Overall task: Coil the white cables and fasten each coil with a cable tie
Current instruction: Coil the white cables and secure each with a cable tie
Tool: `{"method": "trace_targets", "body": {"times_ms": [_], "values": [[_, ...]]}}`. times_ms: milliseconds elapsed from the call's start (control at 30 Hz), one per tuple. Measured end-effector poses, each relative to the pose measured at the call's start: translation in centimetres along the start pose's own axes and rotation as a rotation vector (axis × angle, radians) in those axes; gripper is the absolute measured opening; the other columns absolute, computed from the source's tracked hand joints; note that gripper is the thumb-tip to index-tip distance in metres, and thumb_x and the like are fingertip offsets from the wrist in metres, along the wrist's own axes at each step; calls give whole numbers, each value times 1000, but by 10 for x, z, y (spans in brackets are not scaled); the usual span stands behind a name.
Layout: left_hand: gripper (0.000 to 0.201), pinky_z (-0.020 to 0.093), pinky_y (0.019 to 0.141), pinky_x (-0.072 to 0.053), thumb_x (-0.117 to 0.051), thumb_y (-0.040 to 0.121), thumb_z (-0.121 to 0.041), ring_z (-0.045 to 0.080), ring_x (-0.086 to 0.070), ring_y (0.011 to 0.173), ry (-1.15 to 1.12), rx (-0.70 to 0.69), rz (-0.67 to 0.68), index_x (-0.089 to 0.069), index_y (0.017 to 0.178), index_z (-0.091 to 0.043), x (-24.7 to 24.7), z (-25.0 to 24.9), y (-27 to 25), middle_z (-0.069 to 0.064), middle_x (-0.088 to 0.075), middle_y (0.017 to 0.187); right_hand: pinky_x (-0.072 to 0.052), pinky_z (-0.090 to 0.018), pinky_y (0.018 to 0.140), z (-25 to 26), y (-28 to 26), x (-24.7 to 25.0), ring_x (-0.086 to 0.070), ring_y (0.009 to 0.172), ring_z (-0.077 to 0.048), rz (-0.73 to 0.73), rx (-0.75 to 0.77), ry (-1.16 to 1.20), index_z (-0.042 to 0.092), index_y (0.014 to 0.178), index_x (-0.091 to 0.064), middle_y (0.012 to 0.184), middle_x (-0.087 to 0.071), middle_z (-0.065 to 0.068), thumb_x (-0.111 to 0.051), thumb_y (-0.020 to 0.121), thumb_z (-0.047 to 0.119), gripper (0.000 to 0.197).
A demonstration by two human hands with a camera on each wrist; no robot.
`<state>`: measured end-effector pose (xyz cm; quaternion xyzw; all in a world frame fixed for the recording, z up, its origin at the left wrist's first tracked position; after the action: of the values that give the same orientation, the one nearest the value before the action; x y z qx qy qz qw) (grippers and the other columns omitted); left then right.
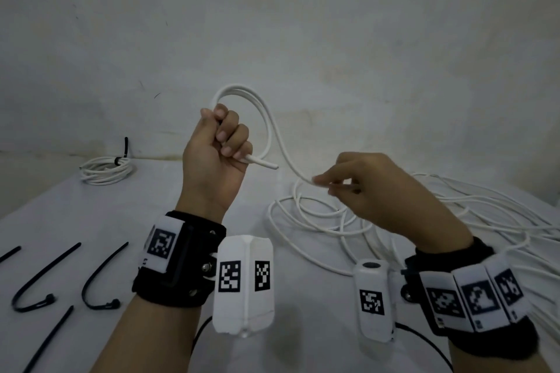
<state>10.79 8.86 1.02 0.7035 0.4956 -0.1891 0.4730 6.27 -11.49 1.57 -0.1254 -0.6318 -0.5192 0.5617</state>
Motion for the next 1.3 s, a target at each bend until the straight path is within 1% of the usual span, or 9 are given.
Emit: {"method": "trace_targets", "body": {"times_ms": [67, 200, 367, 500, 633, 867, 1000, 1100, 1300], "values": [[35, 14, 40, -28, -22, 103, -30, 3, -28, 39, 32, 4, 3, -40, 75, -18, -2, 3, -1, -9, -33, 52, -43, -11, 67, 12, 0, -3, -47, 61, 7, 85, 70, 28, 21, 109, -72, 80, -56, 12, -63, 86, 4, 30], [35, 13, 40, -27, -22, 103, -30, 2, -27, 39, 102, 37, 14, -40, 75, -17, -10, 12, -4, -9, -33, 52, -37, -2, 69, 30, -2, 7, -56, 71, 1, 65, 183, 147, 14, 102, -75, 84, -68, 6, -65, 83, 5, 23], [34, 15, 42, -24, -21, 103, -27, 3, -27, 40, 263, 120, 59, -38, 76, -15, -24, 33, -11, -8, -32, 52, -43, -7, 67, 38, -4, 17, -65, 74, 0, -63, 109, 366, 12, 84, -71, 78, -71, 10, -73, 81, 10, 5], [36, 20, 48, -30, -21, 104, -28, 8, -33, 49, 466, 216, 159, -40, 76, -15, -32, 51, -21, -7, -38, 55, -35, -9, 55, 33, -5, 21, -52, 58, -2, -319, 72, 318, 11, 74, -57, 62, -55, 14, -83, 69, 17, 27], [35, 21, 48, -42, -23, 104, -27, 11, -44, 50, 594, 289, 200, -41, 76, -14, -38, 60, -28, -3, -47, 58, -35, -10, 53, 25, -6, 28, -50, 56, -4, -364, 1, 377, 14, 76, -55, 62, -56, 10, -83, 69, 15, 29], [36, 14, 33, -18, -24, 102, -30, 1, -23, 33, 401, 388, 198, -41, 77, -11, -45, 65, -31, -6, -31, 47, -37, -11, 57, 6, -6, 30, -50, 63, -10, -487, -56, 282, 16, 85, -63, 67, -56, 2, -75, 79, 26, 16], [47, 13, 30, -15, -20, 102, -39, 0, -20, 30, 323, 394, 141, -43, 70, -12, -45, 61, -29, -8, -28, 42, -41, -15, 70, -4, 0, 11, -53, 83, -12, -563, -30, 70, 21, 109, -69, 106, -54, -3, -55, 88, 45, 35], [49, 13, 29, -15, -21, 99, -46, 1, -19, 30, 313, 378, 121, -42, 68, -14, -47, 58, -29, -7, -26, 42, -40, -6, 75, -10, 2, 6, -56, 81, -6, -477, 31, 139, 19, 128, -58, 108, -56, -5, -55, 92, 29, 36], [26, 15, 39, -29, -50, 79, -39, 3, -27, 37, 454, 288, 167, -46, 74, -14, -50, 58, -30, -9, -27, 48, -45, -10, 48, -18, 0, 5, -57, 58, 0, -411, 26, 221, 16, 125, -58, 79, -62, -2, -44, 87, -7, 46]]}}
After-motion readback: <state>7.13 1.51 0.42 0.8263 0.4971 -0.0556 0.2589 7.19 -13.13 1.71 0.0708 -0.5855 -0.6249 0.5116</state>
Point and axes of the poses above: each hand's wrist, its own y-axis towards the middle knuckle, its own x-axis out of the back of the hand, z = x × y, the point moved 2 cm from there along y, towards the middle knuckle
